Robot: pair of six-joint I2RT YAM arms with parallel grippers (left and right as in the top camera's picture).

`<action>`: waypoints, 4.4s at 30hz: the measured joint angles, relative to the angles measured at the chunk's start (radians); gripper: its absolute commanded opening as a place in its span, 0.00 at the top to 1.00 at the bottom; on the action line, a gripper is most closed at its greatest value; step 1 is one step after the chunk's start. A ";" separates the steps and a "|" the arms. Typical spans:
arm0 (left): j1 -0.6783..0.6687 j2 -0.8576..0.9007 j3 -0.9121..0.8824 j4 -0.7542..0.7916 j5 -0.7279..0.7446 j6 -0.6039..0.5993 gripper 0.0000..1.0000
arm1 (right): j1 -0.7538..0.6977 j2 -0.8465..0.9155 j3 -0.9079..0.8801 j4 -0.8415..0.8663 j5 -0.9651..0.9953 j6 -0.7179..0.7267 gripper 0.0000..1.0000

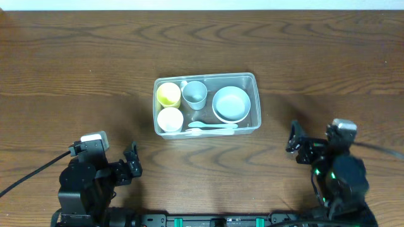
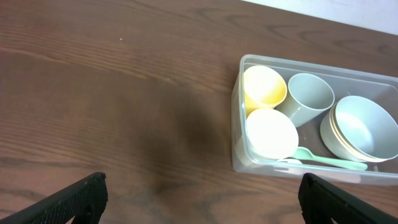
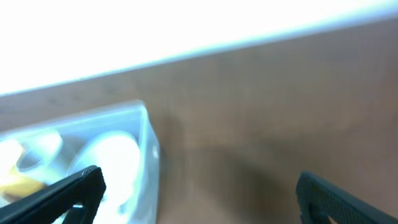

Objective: Pack container

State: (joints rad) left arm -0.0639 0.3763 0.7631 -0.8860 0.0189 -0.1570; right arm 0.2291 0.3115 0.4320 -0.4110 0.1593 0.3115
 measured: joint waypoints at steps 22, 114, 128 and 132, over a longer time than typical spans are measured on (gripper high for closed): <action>0.000 0.000 0.000 0.000 0.000 -0.001 0.02 | -0.206 -0.296 -0.425 0.344 -0.174 -0.486 0.01; 0.064 -0.364 -0.750 0.864 0.027 0.206 0.02 | -0.206 -0.299 -0.425 0.343 -0.174 -0.500 0.01; 0.064 -0.364 -0.750 0.864 0.027 0.206 0.02 | -0.206 -0.299 -0.425 0.343 -0.174 -0.500 0.01; 0.064 -0.364 -0.750 0.864 0.027 0.206 0.02 | -0.206 -0.299 -0.425 0.343 -0.174 -0.500 0.01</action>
State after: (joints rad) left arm 0.0002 0.0120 0.0135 -0.0219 0.0463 0.0490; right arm 0.0235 0.0128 0.0071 -0.0685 -0.0143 -0.1886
